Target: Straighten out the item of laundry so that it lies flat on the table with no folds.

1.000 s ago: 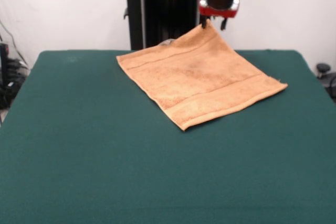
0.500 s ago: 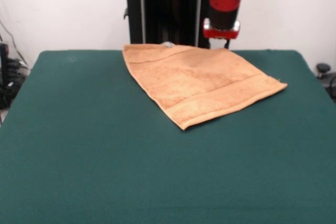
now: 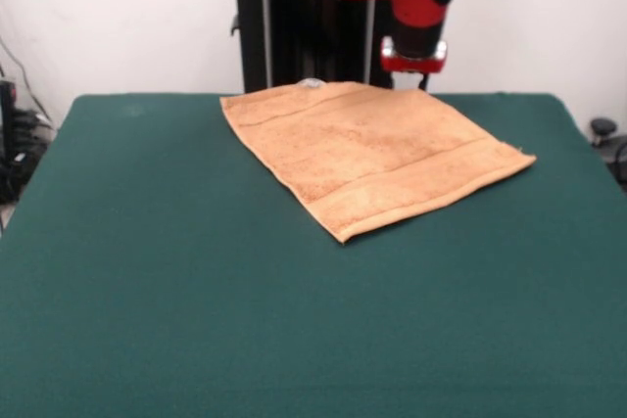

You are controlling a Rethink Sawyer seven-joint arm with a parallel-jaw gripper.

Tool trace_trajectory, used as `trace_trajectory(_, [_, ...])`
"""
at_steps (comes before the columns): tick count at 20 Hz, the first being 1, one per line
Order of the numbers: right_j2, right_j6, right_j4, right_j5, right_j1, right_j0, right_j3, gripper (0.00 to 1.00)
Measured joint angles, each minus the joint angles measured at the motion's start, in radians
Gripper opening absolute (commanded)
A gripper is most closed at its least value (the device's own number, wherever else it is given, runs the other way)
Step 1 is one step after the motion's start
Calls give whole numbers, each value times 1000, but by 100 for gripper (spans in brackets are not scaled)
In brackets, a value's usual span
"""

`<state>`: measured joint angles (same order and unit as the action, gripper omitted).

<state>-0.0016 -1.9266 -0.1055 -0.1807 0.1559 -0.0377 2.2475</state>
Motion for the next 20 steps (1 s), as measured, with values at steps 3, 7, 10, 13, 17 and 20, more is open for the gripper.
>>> trace_trajectory(3, [-1,0,1,24,29,5,6,100])
trace_trajectory(7, [-7,0,10,148,141,20,27,100])
trace_trajectory(10, [-12,0,16,245,203,29,31,100])
trace_trajectory(13, [-20,0,17,349,260,34,31,100])
trace_trajectory(17, [-37,0,16,437,313,34,31,100])
trace_trajectory(20, [-44,0,16,449,335,34,31,100])
